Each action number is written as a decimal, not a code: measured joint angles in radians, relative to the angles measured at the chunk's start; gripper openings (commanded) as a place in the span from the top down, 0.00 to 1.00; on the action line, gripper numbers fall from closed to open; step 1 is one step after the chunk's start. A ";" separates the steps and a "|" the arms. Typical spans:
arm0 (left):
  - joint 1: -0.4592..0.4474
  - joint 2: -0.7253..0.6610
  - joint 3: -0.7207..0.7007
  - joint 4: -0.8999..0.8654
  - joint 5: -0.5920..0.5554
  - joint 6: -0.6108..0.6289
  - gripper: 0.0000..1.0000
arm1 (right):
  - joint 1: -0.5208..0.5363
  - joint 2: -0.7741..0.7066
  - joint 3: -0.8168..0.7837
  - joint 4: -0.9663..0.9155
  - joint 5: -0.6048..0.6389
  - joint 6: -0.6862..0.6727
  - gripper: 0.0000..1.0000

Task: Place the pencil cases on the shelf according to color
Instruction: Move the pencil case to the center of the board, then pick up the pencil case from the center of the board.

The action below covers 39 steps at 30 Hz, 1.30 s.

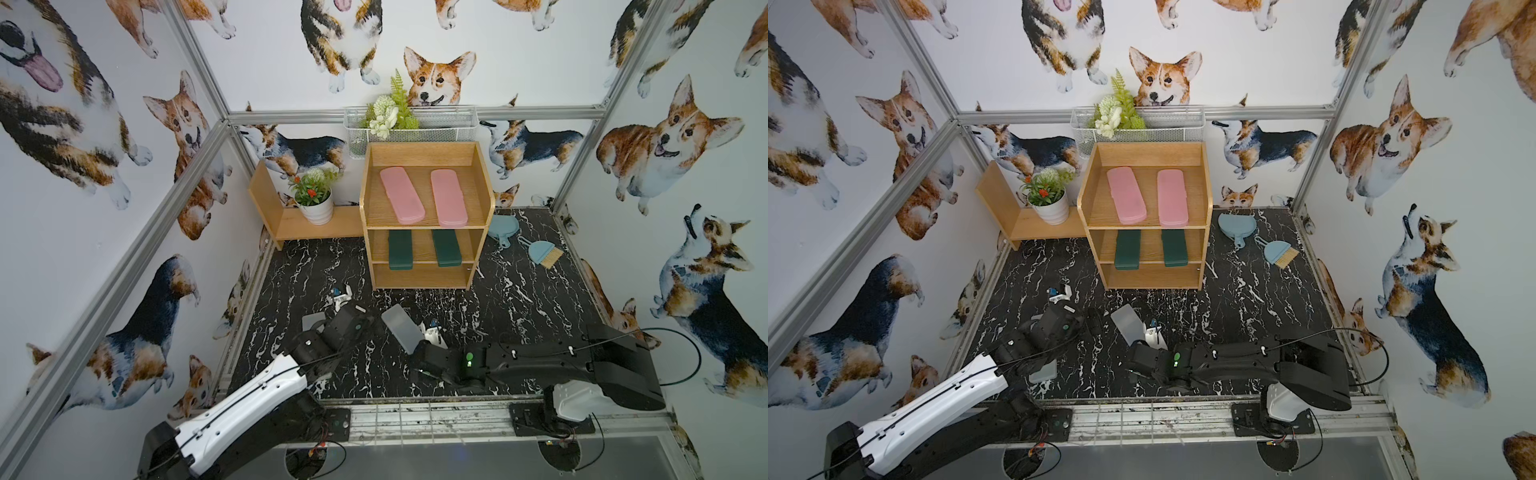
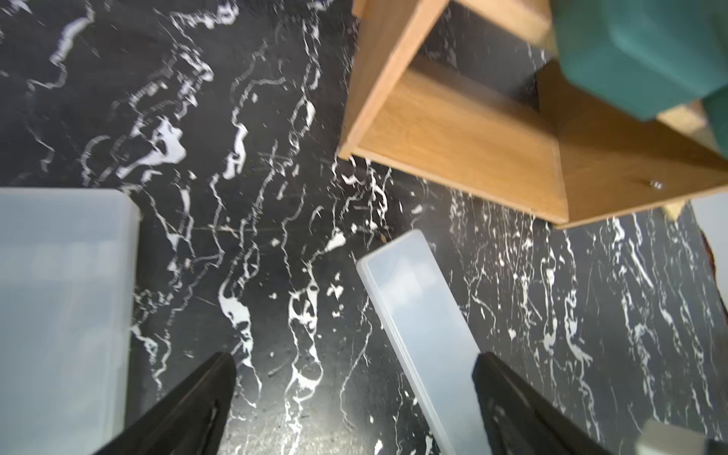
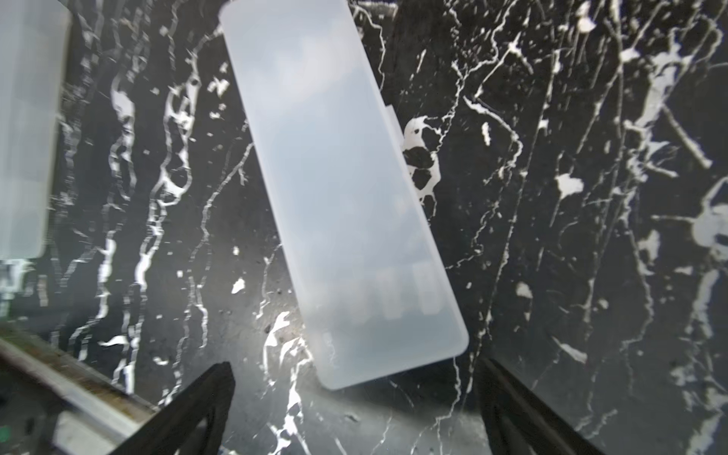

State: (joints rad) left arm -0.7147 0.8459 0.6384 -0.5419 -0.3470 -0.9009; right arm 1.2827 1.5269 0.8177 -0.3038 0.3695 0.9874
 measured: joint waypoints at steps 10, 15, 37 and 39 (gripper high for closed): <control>0.084 -0.004 -0.016 0.003 0.000 0.056 0.01 | -0.040 0.127 0.096 -0.072 0.003 -0.107 0.00; 0.105 -0.006 -0.019 0.011 0.024 0.074 0.01 | -0.086 0.127 0.066 -0.061 -0.035 -0.139 0.00; 0.121 -0.009 -0.045 0.055 0.066 0.146 0.01 | -0.118 0.170 0.066 0.008 -0.029 -0.214 0.05; 0.122 -0.011 -0.045 0.055 0.066 0.151 0.01 | -0.118 0.177 0.069 0.009 -0.024 -0.224 0.10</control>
State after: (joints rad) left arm -0.5930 0.8352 0.5934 -0.4870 -0.2810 -0.7502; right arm 1.1648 1.7042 0.8871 -0.2951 0.3450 0.7635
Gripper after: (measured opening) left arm 0.992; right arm 0.935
